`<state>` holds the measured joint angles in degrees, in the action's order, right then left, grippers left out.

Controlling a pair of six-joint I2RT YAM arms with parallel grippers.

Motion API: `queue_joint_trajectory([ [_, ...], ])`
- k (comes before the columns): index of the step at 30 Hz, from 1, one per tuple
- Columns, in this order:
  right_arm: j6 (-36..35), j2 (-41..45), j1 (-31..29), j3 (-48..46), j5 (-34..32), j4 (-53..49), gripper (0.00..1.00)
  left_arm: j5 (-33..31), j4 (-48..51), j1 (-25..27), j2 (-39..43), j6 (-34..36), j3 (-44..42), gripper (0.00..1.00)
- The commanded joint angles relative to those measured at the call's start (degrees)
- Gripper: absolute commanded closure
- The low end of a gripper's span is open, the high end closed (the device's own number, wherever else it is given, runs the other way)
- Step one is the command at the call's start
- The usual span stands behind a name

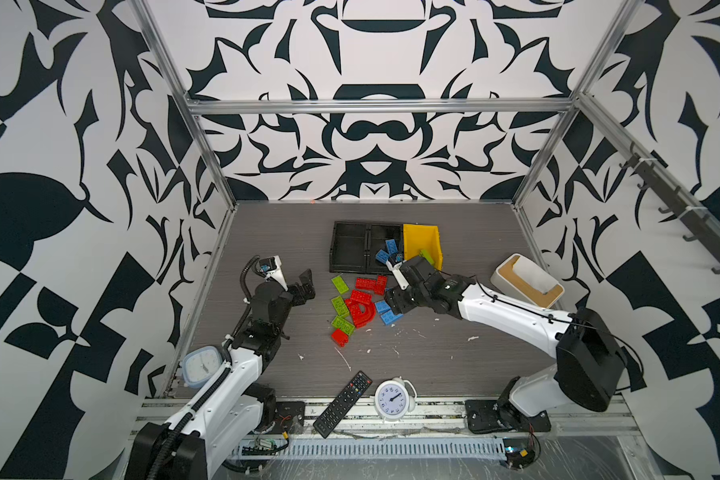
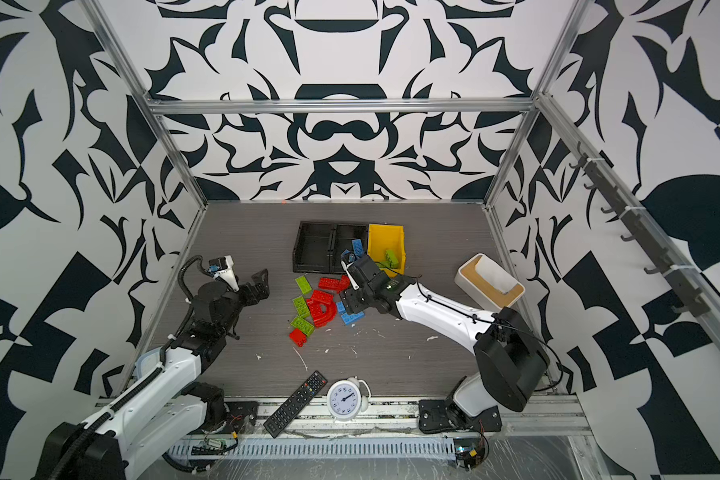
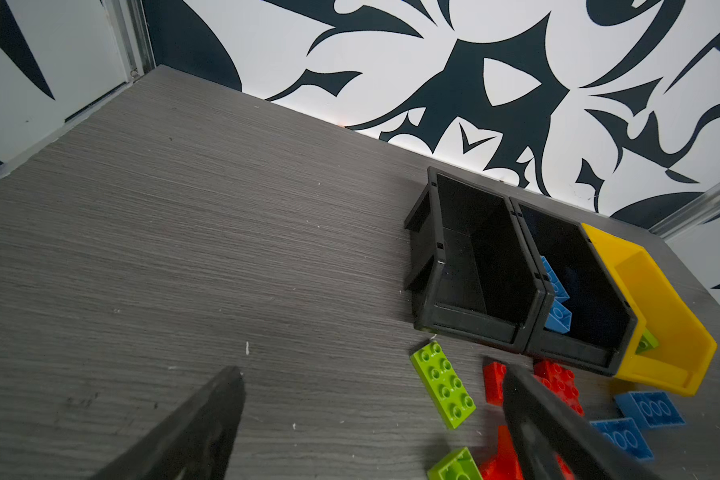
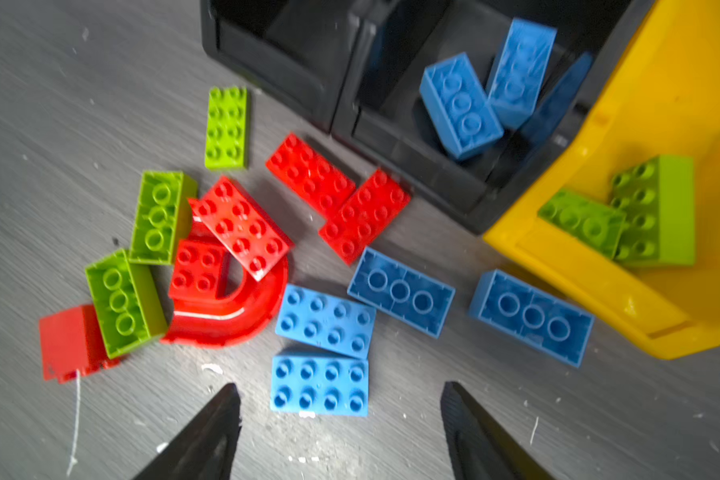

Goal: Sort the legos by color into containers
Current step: 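Move the right gripper back over the blue bricks near the red pieces, then grasp another blue brick with the right gripper and lift it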

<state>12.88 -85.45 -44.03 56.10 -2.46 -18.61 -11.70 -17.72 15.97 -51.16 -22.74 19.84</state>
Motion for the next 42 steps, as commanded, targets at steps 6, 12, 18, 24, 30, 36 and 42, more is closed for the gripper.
queue_joint_trajectory([
  [6,-0.7,-1.0,-3.7,-1.0,-3.0,-1.5,0.22,0.1,-0.3,-0.2,-0.8,-0.8,0.0,0.01],
  [12,-0.8,-3.0,-4.1,-1.3,-2.0,-0.3,0.21,0.9,-0.3,-0.2,-1.5,-0.6,0.4,0.01],
  [18,-0.9,-5.9,-4.2,-0.9,-1.6,-0.5,0.21,0.4,0.0,-0.2,-1.6,-0.3,0.5,0.01],
  [24,-1.1,-7.8,-4.2,-1.3,-1.2,1.2,0.2,0.1,0.0,-0.2,-1.6,-0.3,0.4,0.01],
  [30,-1.2,-9.2,-4.2,-1.7,-1.3,2.4,0.2,0.2,-0.2,-0.2,-1.5,-0.2,0.3,0.01],
  [36,-1.3,-11.6,-4.2,-1.6,-0.4,3.5,0.2,0.2,-0.2,-0.2,-1.8,-0.3,0.4,0.01],
  [42,-1.0,-12.6,-4.2,-1.9,0.3,5.2,0.23,0.2,-0.3,-0.2,-1.9,-0.2,0.4,0.01],
])
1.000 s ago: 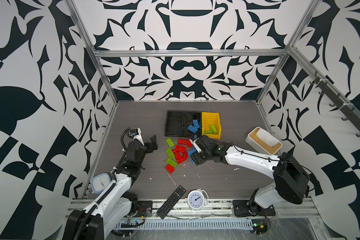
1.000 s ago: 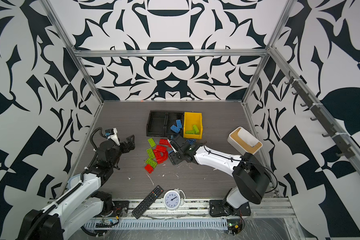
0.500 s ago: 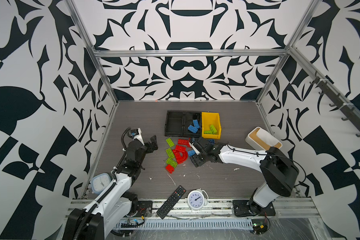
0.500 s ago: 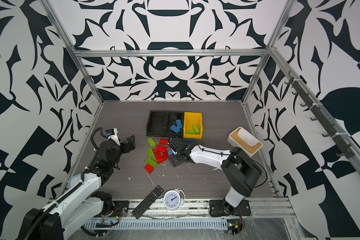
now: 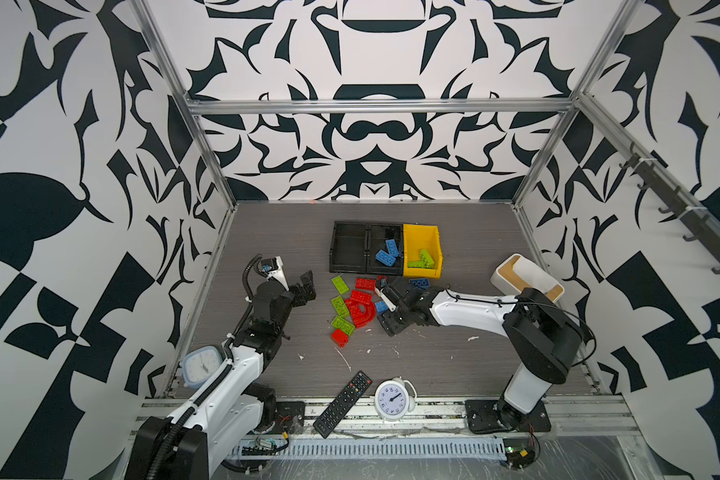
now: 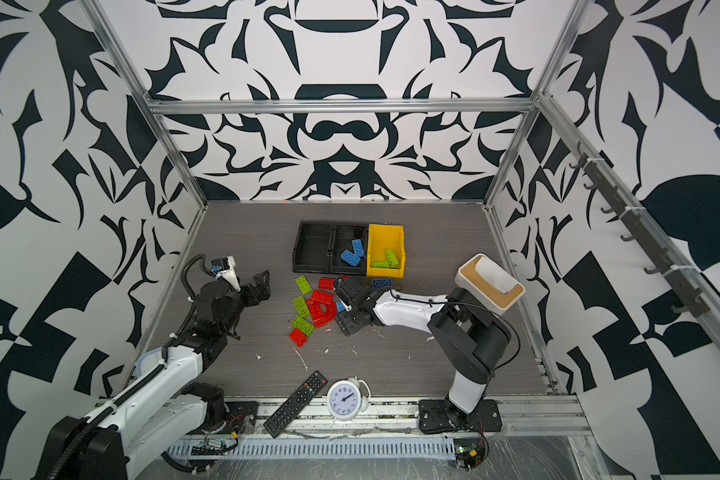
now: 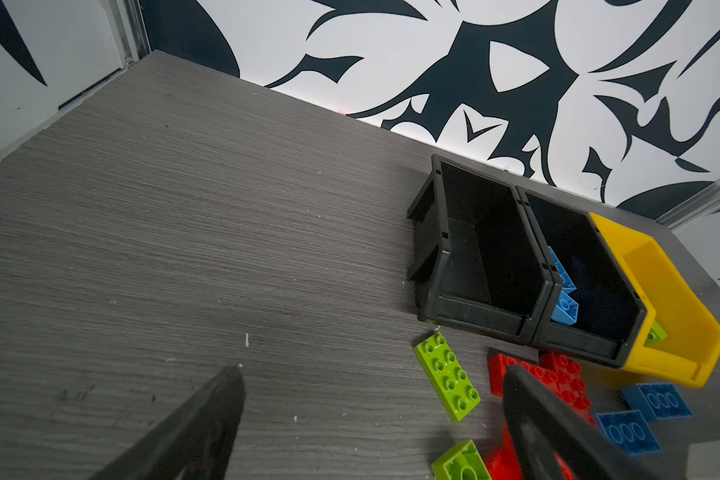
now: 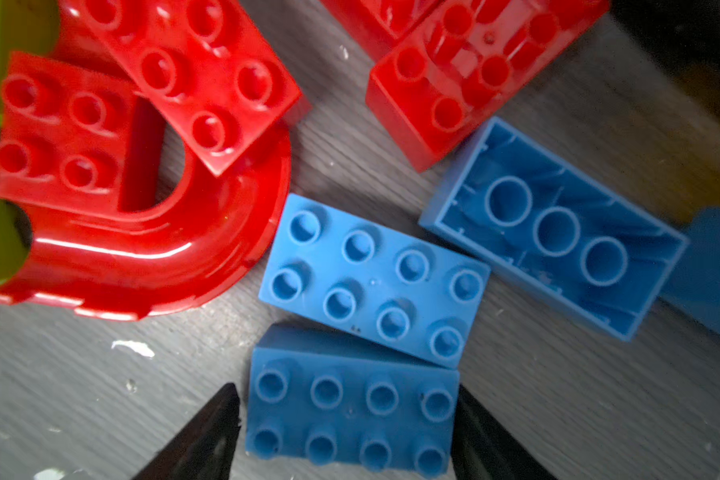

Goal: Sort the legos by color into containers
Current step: 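Grasp another blue brick with the right gripper and lift it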

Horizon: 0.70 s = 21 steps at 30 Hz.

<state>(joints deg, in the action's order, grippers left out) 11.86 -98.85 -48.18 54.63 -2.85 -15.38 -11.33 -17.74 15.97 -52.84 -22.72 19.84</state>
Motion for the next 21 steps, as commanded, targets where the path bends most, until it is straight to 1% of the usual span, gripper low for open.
queue_joint_trajectory([
  [1,0.2,0.7,0.0,-0.6,0.7,2.1,0.24,-0.1,-0.3,-0.2,-0.2,-0.2,0.4,0.01],
  [7,0.7,0.9,0.0,-0.7,0.6,1.4,0.32,-0.3,-0.4,-0.2,-0.3,-0.2,0.4,0.0],
  [11,1.4,2.9,0.0,-1.7,0.1,1.2,0.37,-0.6,-0.6,-0.2,-1.1,0.0,0.5,0.01],
  [17,2.6,7.5,-0.1,-4.0,-1.2,1.1,0.41,-0.3,-0.9,-0.2,-2.3,0.0,0.7,0.01],
  [21,4.8,12.4,0.0,-6.5,0.5,4.3,0.42,0.5,-1.0,-0.2,-2.1,-0.5,0.7,0.01],
])
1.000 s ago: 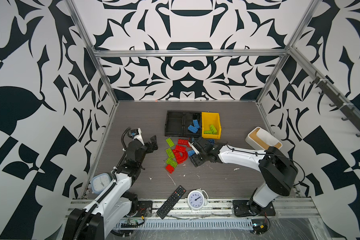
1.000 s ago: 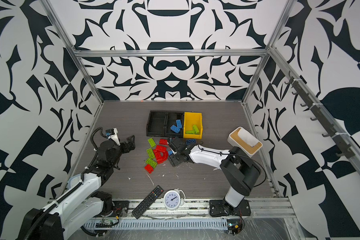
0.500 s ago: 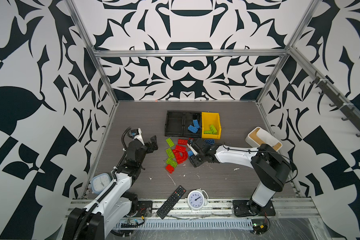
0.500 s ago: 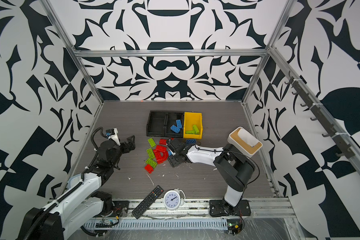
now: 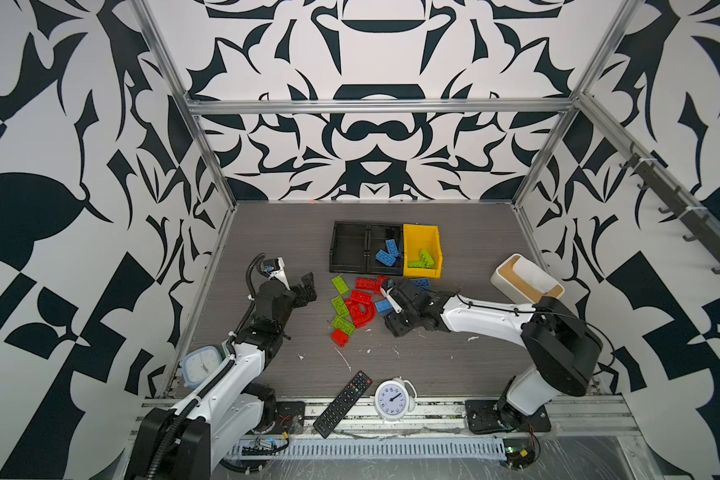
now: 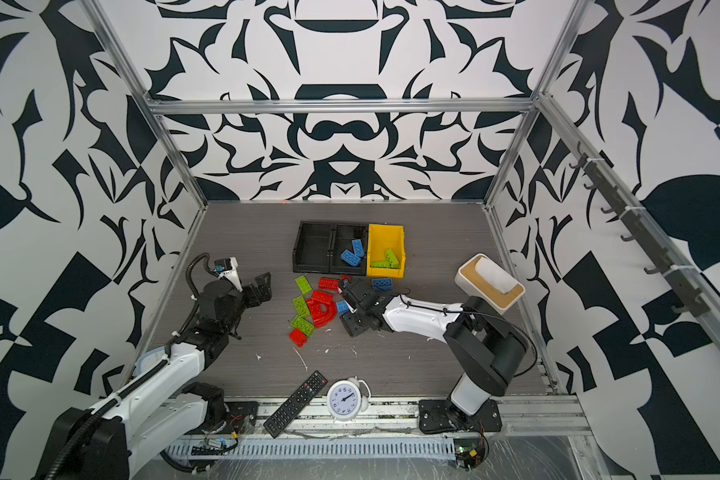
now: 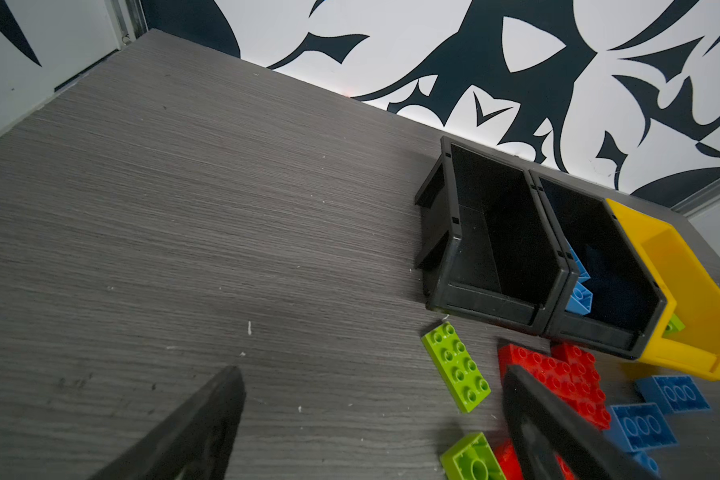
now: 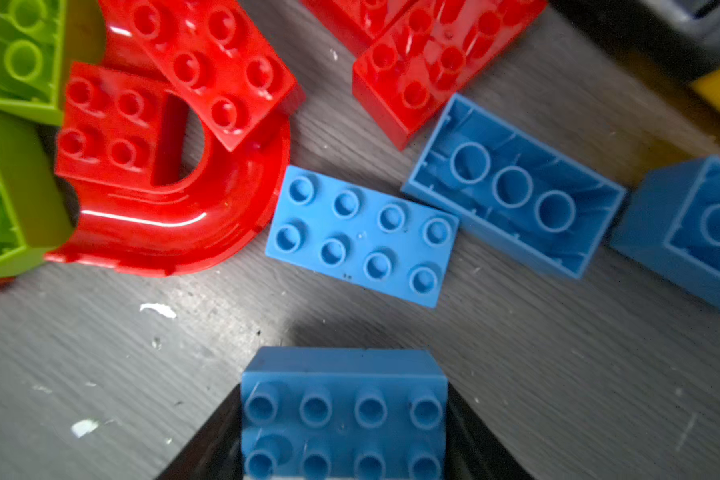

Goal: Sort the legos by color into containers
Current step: 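Grasp another blue brick with the right gripper and lift it, then carry the blue brick into the black bin and release it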

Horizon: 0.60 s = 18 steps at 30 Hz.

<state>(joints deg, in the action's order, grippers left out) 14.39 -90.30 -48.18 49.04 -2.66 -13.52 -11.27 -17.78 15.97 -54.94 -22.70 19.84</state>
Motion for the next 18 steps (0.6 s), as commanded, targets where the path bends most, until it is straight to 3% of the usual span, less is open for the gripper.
queue_joint_trajectory([
  [1,2.6,4.8,0.0,-0.7,0.2,2.7,0.42,0.5,-1.1,-0.2,0.0,-0.5,0.7,0.01],
  [7,2.4,6.7,0.5,5.1,-1.2,1.9,0.44,2.0,-1.4,-0.2,-0.3,-1.2,0.7,0.01],
  [18,3.6,-1.3,7.2,15.7,-3.0,8.3,0.45,1.2,-0.7,-0.2,0.0,-0.5,0.9,0.01],
])
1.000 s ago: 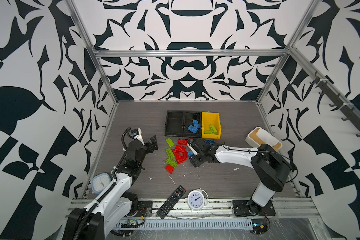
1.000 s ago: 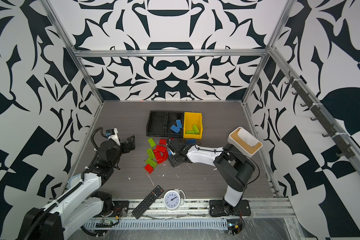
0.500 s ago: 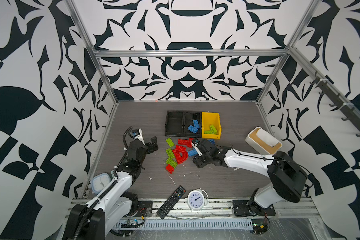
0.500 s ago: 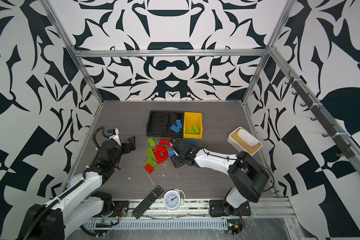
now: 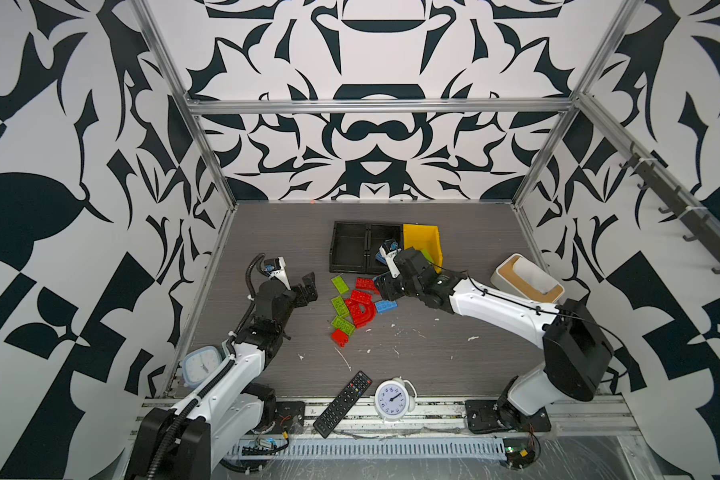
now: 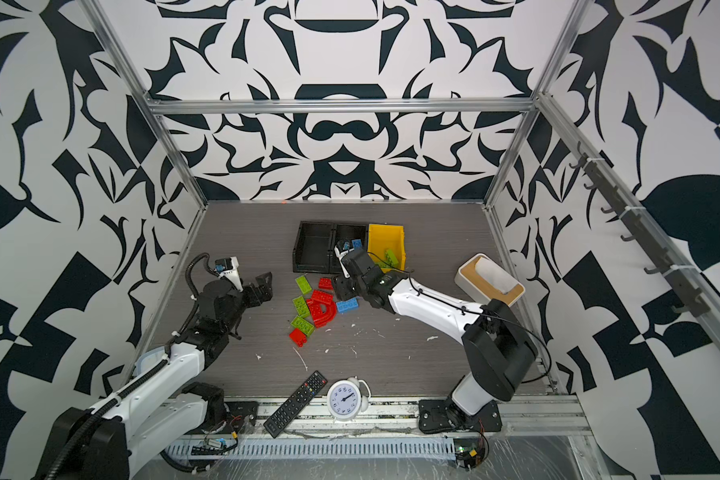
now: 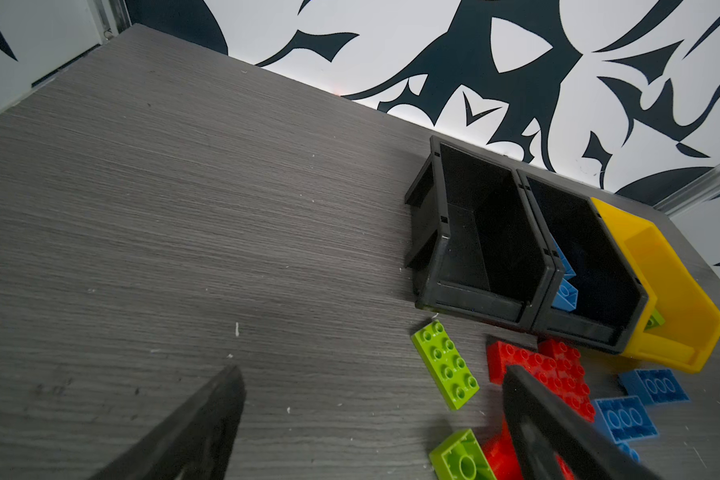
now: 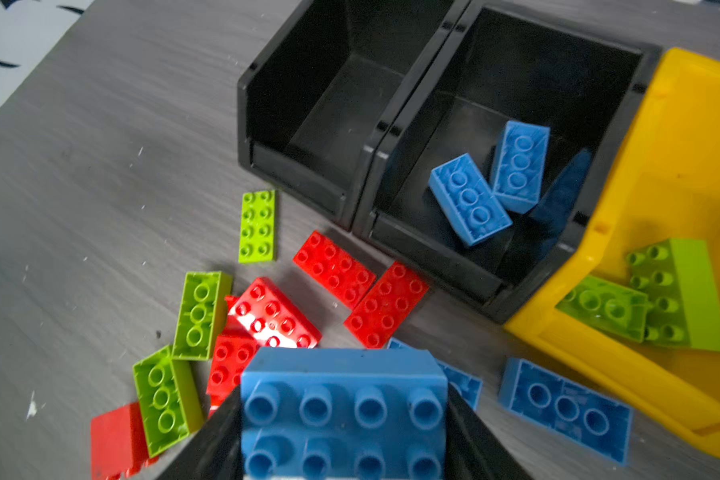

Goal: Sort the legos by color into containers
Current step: 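Carry the blue brick into the black bin and release it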

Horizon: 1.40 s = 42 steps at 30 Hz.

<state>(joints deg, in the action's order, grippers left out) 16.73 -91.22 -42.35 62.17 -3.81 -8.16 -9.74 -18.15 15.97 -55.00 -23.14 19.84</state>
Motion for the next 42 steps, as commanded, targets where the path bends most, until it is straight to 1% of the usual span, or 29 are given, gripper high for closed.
queue_joint_trajectory([
  [1,1.4,-0.9,2.1,3.0,-1.9,3.8,0.45,-0.4,-0.4,-0.2,0.1,-0.1,0.9,0.0],
  [7,0.6,-4.6,5.3,5.7,-2.9,6.7,0.46,0.5,-0.6,-0.2,0.7,-0.5,0.6,0.0],
  [10,0.6,-7.0,5.3,7.7,-4.0,6.9,0.46,0.5,-0.6,-0.2,0.7,-0.5,0.7,0.01],
  [14,2.2,-9.5,5.3,8.3,-3.7,10.3,0.46,0.3,0.2,-0.2,1.1,-0.3,0.9,0.01],
  [17,2.5,-11.3,5.3,9.3,-5.0,10.9,0.44,0.0,0.3,-0.2,1.7,-0.3,0.7,0.01],
  [21,2.5,-12.9,5.3,9.3,-6.7,12.9,0.44,1.8,1.9,-0.2,4.4,-1.2,0.8,0.01],
  [25,2.6,-15.3,5.3,10.8,-6.6,13.1,0.42,1.0,0.9,-0.2,6.1,-0.9,-0.5,0.01],
  [27,2.8,-16.6,5.3,12.1,-6.7,12.7,0.4,0.4,2.0,-0.2,6.5,-0.5,-0.1,0.01],
  [29,2.8,-17.3,5.3,13.2,-6.7,11.4,0.35,0.4,2.2,-0.2,6.8,-0.5,-0.1,0.0],
  [30,2.9,-17.5,5.3,13.3,-8.6,11.2,0.33,0.5,1.7,-0.2,6.7,-0.4,-0.3,0.0],
  [32,3.0,-17.4,5.3,13.4,-8.8,10.5,0.26,0.7,0.6,-0.2,6.2,-0.4,-0.8,0.01],
  [34,3.2,-17.3,5.3,13.3,-8.9,9.6,0.22,0.6,0.4,-0.2,5.4,0.1,-0.6,0.0],
  [39,2.0,-17.8,5.3,14.4,-7.8,7.4,0.19,1.6,0.5,-0.2,4.0,-0.3,0.0,0.01],
  [40,1.9,-17.7,5.2,14.6,-5.3,6.8,0.19,2.0,0.0,-0.2,3.9,-0.4,-0.2,0.01],
  [42,1.6,-16.4,4.7,14.1,-3.8,6.5,0.2,2.4,-0.3,-0.2,3.6,-0.7,-0.3,0.0],
])
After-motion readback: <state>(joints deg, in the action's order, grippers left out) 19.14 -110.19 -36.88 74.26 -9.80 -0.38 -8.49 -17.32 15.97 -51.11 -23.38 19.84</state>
